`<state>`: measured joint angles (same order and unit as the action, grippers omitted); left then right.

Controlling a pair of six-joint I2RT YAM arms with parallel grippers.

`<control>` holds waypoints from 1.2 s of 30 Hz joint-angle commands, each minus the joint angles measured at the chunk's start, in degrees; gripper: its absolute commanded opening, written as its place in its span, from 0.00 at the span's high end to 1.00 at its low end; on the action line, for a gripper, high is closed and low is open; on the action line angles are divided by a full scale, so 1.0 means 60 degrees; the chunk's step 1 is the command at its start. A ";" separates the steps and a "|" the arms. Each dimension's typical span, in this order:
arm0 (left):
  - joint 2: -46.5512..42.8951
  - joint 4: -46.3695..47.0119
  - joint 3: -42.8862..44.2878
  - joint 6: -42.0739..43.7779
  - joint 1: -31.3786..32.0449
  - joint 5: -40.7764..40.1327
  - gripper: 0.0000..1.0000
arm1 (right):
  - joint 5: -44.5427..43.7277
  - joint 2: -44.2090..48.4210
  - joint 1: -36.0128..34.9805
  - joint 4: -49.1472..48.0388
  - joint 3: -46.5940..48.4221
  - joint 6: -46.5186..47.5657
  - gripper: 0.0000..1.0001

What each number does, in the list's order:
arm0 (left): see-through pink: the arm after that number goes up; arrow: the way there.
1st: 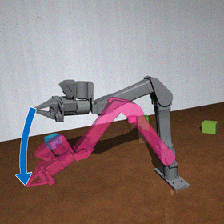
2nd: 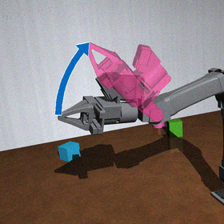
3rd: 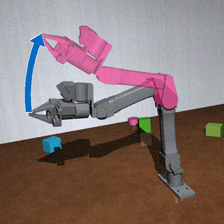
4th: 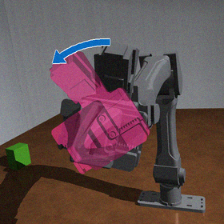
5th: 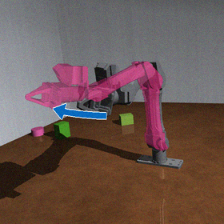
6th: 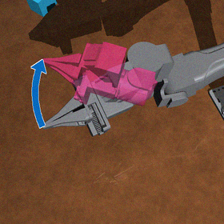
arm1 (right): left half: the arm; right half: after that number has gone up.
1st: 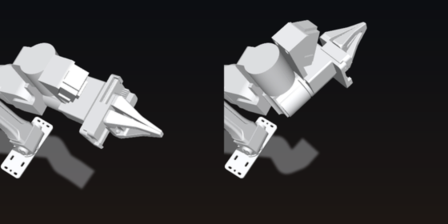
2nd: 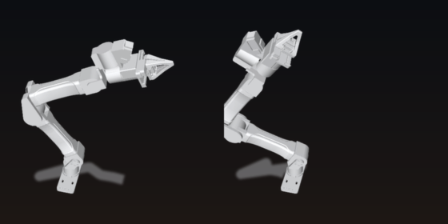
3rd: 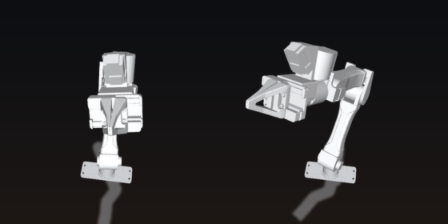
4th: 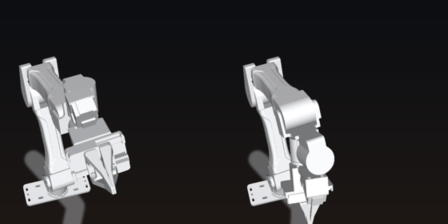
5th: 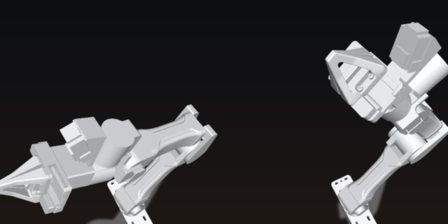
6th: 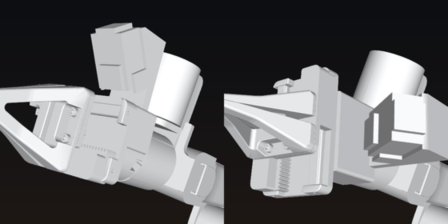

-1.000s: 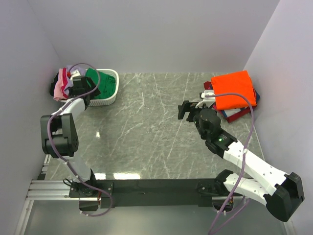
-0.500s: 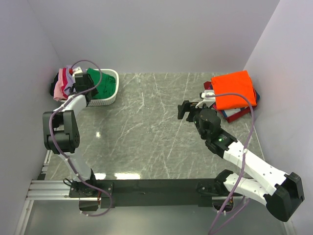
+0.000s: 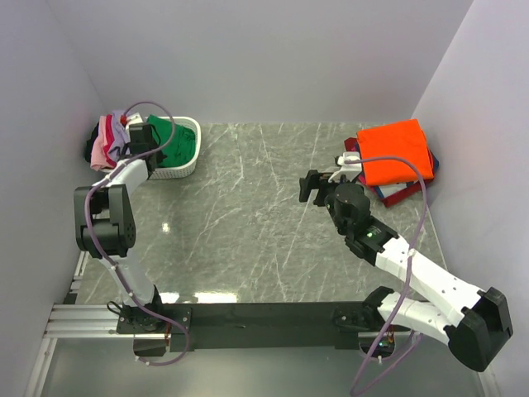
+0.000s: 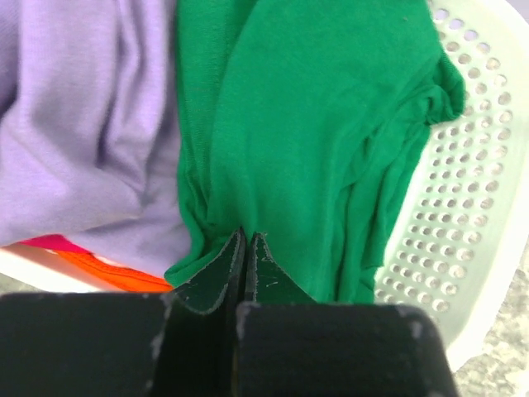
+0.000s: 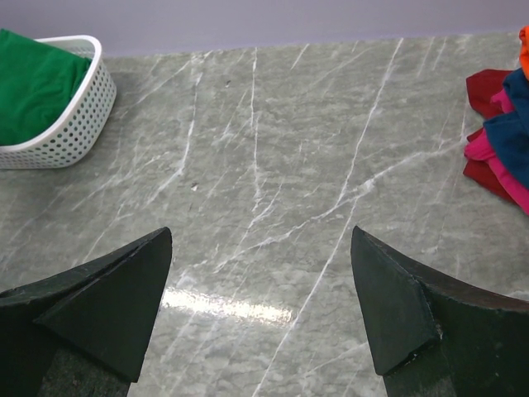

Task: Fold and stack the t-shirts
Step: Grab the tshirt from the pile, then move the tshirt to the center of the board

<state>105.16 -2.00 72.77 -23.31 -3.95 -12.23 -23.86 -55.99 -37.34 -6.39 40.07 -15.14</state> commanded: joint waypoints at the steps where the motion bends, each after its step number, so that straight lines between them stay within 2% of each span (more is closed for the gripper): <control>1: -0.0577 0.0040 0.0498 -0.0026 0.0218 0.0324 1.00 | -0.0067 -0.0117 -0.0002 -0.0267 0.0132 0.0018 0.06; 6: -0.1296 0.0055 0.1301 0.0018 0.0599 0.0763 1.00 | -0.0155 -0.0205 0.0013 -0.0180 0.0235 0.0018 0.06; 7: -0.1413 0.0055 0.1434 0.0061 0.0947 0.0894 1.00 | -0.0169 -0.0191 0.0013 -0.0151 0.0235 0.0018 0.06; 13: -0.2700 0.0260 0.2021 0.0529 0.1580 0.2124 1.00 | -0.0374 -0.0015 0.0013 -0.0092 0.0176 0.0047 0.06; 20: -0.4547 0.0948 0.1291 0.0385 0.1873 0.4539 1.00 | -0.0930 0.0176 0.0013 0.0128 0.0249 -0.0040 0.06; 23: -0.5324 0.1431 0.0661 0.0034 0.1946 0.5975 1.00 | -0.1238 0.0278 0.0042 0.0230 0.0279 -0.0055 0.06; 24: -0.5659 0.1388 0.0355 -0.0301 0.2150 0.7197 1.00 | -0.1500 0.0351 0.0057 0.0405 0.0351 -0.0142 0.06; 28: -0.5765 0.1169 0.0031 -0.0348 0.2356 0.8057 1.00 | -0.1605 0.0381 0.0086 0.0567 0.0484 -0.0231 0.06; 30: -0.5925 0.1154 -0.0598 -0.0363 0.2430 0.8074 0.89 | -0.1576 0.0439 0.0086 0.0568 0.0470 -0.0275 0.06; 31: -0.5984 0.1183 -0.0905 -0.0406 0.2430 0.7537 0.81 | -0.1445 0.0439 0.0072 0.0567 0.0484 -0.0319 0.06; 32: -0.6071 0.1125 -0.1546 -0.0566 0.2444 0.7053 0.67 | -0.1357 0.0410 0.0086 0.0553 0.0484 -0.0319 0.06; 33: -0.6188 0.1008 -0.1843 -0.0670 0.2445 0.6337 0.61 | -0.1254 0.0381 0.0072 0.0553 0.0498 -0.0319 0.06; 34: -0.6204 0.0819 -0.2121 -0.0801 0.2445 0.4837 0.49 | -0.0978 0.0337 0.0071 0.0538 0.0542 -0.0276 0.06; 36: -0.6233 0.0000 -0.2941 -0.1385 0.2445 0.3275 0.41 | -0.0727 0.0090 0.0086 0.0480 0.0586 -0.0232 0.06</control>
<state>69.12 2.48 59.55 -27.09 10.94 22.11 -30.00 -54.76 -37.10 -2.33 40.47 -16.05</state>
